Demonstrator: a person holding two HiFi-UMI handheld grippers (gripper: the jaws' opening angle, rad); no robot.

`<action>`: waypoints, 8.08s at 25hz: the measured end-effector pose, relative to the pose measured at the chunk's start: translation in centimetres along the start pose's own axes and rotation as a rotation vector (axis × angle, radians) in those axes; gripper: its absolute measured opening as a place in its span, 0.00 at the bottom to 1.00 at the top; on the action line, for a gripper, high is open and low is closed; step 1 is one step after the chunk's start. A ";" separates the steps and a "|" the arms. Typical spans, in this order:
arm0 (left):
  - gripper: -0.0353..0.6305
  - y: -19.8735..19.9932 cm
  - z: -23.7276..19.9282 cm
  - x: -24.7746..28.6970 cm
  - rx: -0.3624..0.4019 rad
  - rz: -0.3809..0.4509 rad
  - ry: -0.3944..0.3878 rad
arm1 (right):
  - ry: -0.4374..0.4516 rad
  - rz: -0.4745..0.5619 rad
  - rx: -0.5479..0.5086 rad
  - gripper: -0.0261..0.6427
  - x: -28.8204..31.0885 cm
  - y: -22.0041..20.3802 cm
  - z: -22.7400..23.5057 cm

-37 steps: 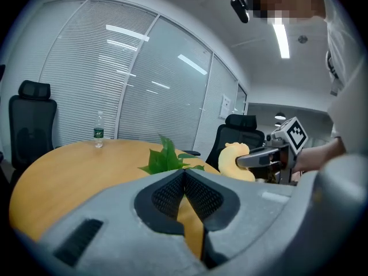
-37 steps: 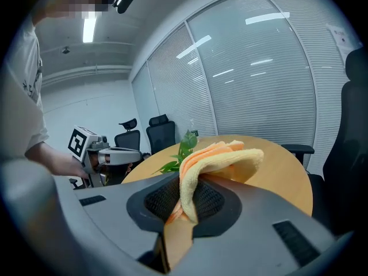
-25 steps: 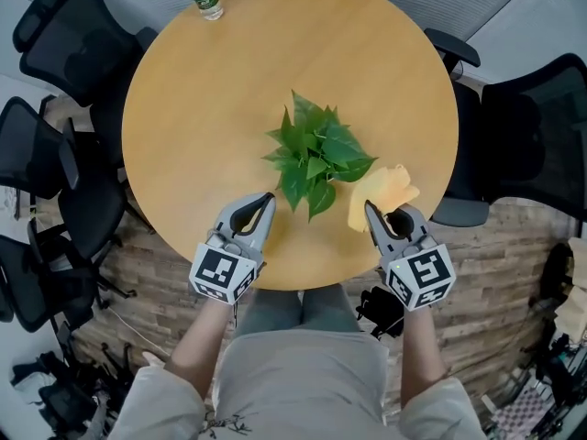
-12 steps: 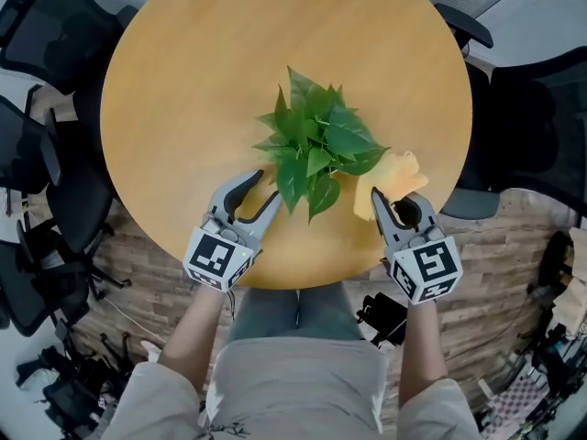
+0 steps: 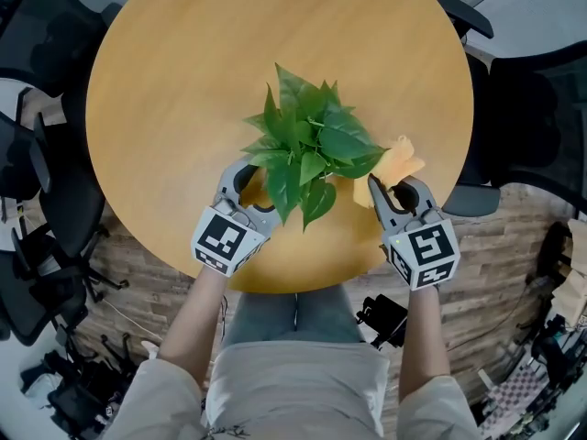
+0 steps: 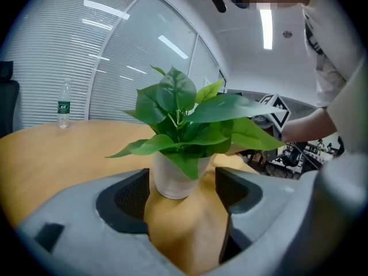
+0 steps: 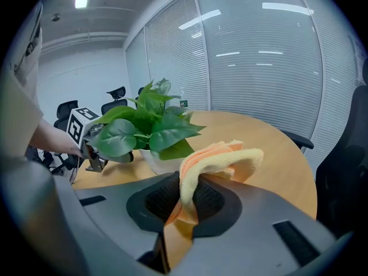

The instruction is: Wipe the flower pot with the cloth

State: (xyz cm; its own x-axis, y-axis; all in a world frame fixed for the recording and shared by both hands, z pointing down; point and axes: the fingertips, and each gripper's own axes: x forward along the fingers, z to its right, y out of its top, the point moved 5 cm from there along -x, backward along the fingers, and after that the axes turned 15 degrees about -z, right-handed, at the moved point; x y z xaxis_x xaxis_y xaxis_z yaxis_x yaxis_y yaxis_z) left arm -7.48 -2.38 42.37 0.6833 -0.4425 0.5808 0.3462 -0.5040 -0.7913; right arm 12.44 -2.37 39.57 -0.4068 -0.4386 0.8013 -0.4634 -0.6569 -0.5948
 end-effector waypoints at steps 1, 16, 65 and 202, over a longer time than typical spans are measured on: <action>0.59 0.2 0.0 0.3 0.008 0.006 -0.008 | -0.003 -0.004 -0.003 0.12 0.2 0.1 0.2; 0.61 1.2 -0.7 2.1 0.045 0.015 -0.071 | -0.008 -0.006 -0.065 0.12 3.4 2.1 1.5; 0.59 1.4 1.0 3.5 -0.087 0.039 0.176 | 0.085 0.017 -0.376 0.12 4.4 0.3 -5.9; 0.69 4.7 -3.3 4.1 0.317 0.056 -0.504 | -0.035 0.004 -0.393 0.12 4.8 0.9 -2.9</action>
State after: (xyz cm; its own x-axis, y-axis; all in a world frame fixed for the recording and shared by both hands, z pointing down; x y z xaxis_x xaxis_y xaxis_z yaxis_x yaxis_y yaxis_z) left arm -5.15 -8.98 41.66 0.9002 -0.0165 0.4351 0.4224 -0.2099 -0.8818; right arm 7.84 -3.28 42.67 -0.3855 -0.4658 0.7965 -0.7307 -0.3731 -0.5718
